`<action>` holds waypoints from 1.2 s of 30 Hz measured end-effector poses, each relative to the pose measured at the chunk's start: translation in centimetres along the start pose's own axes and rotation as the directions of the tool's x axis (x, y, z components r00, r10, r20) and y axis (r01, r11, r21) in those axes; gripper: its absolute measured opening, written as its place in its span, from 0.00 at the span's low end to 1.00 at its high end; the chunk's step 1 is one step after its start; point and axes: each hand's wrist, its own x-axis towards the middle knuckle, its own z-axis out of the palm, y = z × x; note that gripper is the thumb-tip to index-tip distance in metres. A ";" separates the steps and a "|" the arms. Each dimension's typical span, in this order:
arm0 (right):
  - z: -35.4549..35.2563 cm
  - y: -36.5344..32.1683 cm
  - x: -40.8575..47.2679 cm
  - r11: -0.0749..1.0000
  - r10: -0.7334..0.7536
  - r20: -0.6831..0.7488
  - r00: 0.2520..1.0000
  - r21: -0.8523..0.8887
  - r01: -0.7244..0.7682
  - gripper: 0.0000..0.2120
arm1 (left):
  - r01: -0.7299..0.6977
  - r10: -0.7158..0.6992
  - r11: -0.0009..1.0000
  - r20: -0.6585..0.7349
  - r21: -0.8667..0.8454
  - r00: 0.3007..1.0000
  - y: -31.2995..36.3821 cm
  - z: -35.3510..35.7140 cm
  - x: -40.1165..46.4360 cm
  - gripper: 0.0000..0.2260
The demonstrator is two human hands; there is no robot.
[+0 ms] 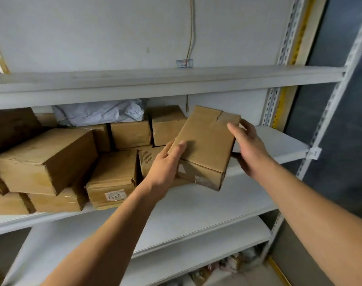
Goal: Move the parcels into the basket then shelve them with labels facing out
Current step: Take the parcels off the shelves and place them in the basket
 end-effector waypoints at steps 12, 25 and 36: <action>-9.6 3.8 -7.9 0.988 0.138 -0.179 0.974 -0.048 -0.149 0.24 | 0.006 -0.007 1.000 0.157 0.004 0.988 -8.8 11.7 3.3 0.28; -27.4 8.1 -18.6 0.967 0.252 -0.434 0.865 0.080 -0.241 0.25 | 0.076 -0.215 0.951 0.464 0.299 0.859 -16.6 28.9 -1.3 0.21; -42.5 18.7 -32.3 0.894 0.439 -0.519 0.733 0.174 -0.412 0.27 | 0.178 -0.555 0.797 0.584 0.577 0.593 -34.0 42.4 -7.7 0.26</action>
